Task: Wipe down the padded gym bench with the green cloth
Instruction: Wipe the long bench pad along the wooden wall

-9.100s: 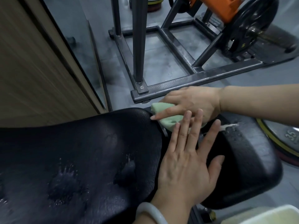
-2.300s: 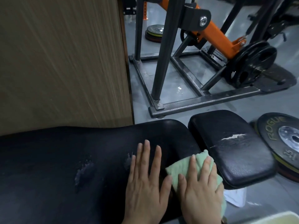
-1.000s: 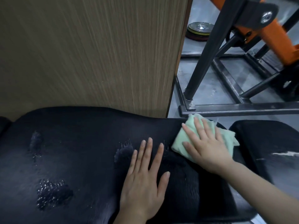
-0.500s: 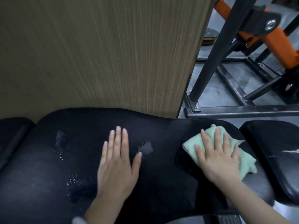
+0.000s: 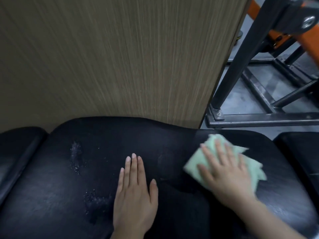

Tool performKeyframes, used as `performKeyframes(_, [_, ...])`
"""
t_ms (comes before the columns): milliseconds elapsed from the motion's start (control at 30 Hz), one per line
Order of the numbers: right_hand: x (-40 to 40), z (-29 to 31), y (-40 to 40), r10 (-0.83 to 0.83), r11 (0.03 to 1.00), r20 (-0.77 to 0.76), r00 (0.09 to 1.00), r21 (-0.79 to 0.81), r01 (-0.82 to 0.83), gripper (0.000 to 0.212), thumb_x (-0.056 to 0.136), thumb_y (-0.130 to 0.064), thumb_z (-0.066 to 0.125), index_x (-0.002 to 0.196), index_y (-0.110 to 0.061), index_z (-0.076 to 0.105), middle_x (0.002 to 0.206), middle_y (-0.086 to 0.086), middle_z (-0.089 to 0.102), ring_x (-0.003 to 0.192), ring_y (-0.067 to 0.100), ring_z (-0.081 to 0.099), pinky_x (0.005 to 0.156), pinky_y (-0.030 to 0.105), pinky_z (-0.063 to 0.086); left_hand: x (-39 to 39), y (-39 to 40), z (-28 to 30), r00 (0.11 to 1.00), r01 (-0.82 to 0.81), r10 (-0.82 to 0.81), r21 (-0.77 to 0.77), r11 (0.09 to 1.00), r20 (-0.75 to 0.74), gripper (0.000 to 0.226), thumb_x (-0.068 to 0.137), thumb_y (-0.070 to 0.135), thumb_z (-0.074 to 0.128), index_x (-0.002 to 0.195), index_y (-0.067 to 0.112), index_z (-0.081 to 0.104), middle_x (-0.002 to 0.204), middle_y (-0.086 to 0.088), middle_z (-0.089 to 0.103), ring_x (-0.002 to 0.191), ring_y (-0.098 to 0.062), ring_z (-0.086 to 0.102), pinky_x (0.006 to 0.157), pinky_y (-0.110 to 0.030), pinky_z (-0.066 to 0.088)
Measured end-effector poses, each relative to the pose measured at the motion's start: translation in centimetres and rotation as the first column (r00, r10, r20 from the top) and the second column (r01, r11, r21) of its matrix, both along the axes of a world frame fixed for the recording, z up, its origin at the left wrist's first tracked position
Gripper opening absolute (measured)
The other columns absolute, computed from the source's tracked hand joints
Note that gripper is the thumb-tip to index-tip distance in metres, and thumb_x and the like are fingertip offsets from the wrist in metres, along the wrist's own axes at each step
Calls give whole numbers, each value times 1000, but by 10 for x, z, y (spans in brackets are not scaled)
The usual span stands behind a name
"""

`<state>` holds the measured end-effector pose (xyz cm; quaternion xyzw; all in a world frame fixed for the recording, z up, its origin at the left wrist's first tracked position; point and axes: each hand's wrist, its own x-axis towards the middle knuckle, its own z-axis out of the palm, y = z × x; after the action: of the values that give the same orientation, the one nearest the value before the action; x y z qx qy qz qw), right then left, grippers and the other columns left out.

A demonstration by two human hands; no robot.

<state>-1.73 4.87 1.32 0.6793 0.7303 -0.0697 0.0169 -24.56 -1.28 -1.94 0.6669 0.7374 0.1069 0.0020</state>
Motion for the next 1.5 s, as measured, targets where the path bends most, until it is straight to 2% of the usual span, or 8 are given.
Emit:
performKeyframes(67, [28,7,9,-181,981,40,983,-60,183,68,80,-70,-7,145,-50,-12,157,-4,-20,147,21,-12,117,44,-6,1,1,0,1000,-7,7,1,1000,2,71,101,48,6,143,-2,34,153,-15,29,143,-22,19,113,-37,13])
performKeyframes(200, [0,10,30,-362,925,28,932,-108,363,63,94,-59,9,150,-39,-10,158,7,-22,145,29,-18,115,54,-7,3,1,0,1000,-14,14,6,1000,-18,72,101,52,10,144,0,34,153,-14,29,143,-22,18,113,-36,12])
performKeyframes(433, [-76,-3,11,86,996,-56,995,3,-86,75,80,-65,-8,150,-41,-2,160,5,-15,146,27,-17,113,51,-15,3,0,2,999,-12,12,4,1000,-34,71,101,49,8,144,-1,33,154,-14,28,144,-22,20,113,-37,12])
performKeyframes(600, [-12,-4,-20,187,982,-12,982,26,-187,63,93,-66,10,142,-39,38,152,6,36,140,31,32,109,48,15,2,0,2,1000,-2,2,14,1000,-21,76,100,55,9,144,-2,32,154,-14,26,144,-22,17,113,-37,11])
performKeyframes(767, [21,3,-7,-106,993,34,994,-50,107,69,78,-71,-9,144,-52,-12,160,-3,-17,146,22,-14,115,47,-11,3,0,1,1000,1,0,20,1000,-25,76,100,57,8,146,0,28,155,-14,24,145,-22,15,114,-37,10])
performKeyframes(933, [-40,2,16,-195,980,-21,981,-43,194,62,93,-63,8,149,-43,-12,158,7,-23,144,31,-22,113,57,-14,3,-1,1,1000,-6,7,13,1000,-9,75,100,56,10,146,0,29,155,-13,24,145,-20,15,114,-35,9])
performKeyframes(1133, [-101,-4,34,98,995,-84,992,9,-98,79,73,-64,-12,149,-43,-7,159,5,-21,144,30,-21,111,57,-16,2,1,2,1000,1,-1,-6,1000,6,74,100,54,10,143,-2,35,152,-14,29,143,-19,17,114,-33,8])
performKeyframes(1500, [35,4,45,70,997,17,997,-26,-70,79,68,-75,-12,144,-53,-11,150,-14,-29,145,14,-20,115,41,-14,1,0,4,1000,4,-4,-13,1000,16,73,100,56,11,145,1,31,155,-10,25,145,-16,10,115,-31,5])
